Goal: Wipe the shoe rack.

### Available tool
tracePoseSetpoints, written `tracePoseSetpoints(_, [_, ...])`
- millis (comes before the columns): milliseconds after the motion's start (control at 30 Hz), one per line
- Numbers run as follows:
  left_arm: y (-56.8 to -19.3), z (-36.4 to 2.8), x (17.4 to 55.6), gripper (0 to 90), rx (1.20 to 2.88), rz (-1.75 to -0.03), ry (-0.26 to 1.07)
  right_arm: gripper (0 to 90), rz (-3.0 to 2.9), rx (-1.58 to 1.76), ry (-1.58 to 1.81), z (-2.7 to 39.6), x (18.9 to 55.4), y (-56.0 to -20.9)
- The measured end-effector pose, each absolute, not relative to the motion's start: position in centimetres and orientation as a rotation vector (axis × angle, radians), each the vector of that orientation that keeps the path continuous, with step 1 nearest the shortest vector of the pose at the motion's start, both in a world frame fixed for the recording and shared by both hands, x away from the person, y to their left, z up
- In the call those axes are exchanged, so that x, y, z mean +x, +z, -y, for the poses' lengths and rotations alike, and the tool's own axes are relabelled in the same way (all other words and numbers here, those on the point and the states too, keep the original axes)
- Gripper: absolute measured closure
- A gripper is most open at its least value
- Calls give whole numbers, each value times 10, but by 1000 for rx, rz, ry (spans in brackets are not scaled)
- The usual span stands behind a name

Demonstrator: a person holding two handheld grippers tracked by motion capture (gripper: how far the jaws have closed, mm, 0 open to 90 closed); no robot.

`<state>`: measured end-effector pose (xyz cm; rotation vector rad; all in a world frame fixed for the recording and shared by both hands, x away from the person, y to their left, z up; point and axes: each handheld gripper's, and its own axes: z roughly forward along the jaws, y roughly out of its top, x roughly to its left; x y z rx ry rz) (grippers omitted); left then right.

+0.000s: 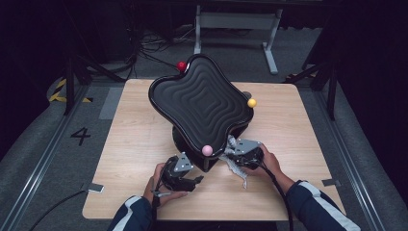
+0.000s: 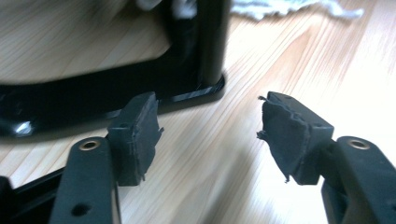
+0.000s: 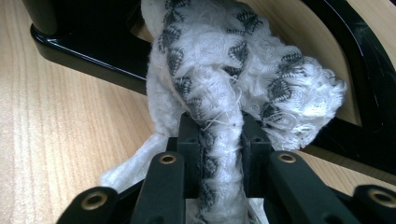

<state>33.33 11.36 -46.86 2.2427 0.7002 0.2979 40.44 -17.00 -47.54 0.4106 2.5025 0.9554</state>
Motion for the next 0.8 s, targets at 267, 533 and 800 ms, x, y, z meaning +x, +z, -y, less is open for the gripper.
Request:
tracePoseSetpoints(267, [-471, -166, 355, 303, 2168, -933, 379, 735, -2498, 431, 950, 170, 404, -476])
tracePoseSetpoints(533, [-477, -180, 382, 268, 2081, -1044, 388, 726, -2503, 438, 970, 172, 406, -476])
tracePoseSetpoints(800, [-480, -185, 419, 261, 2071, -1118, 398, 721, -2498, 456, 969, 172, 405, -476])
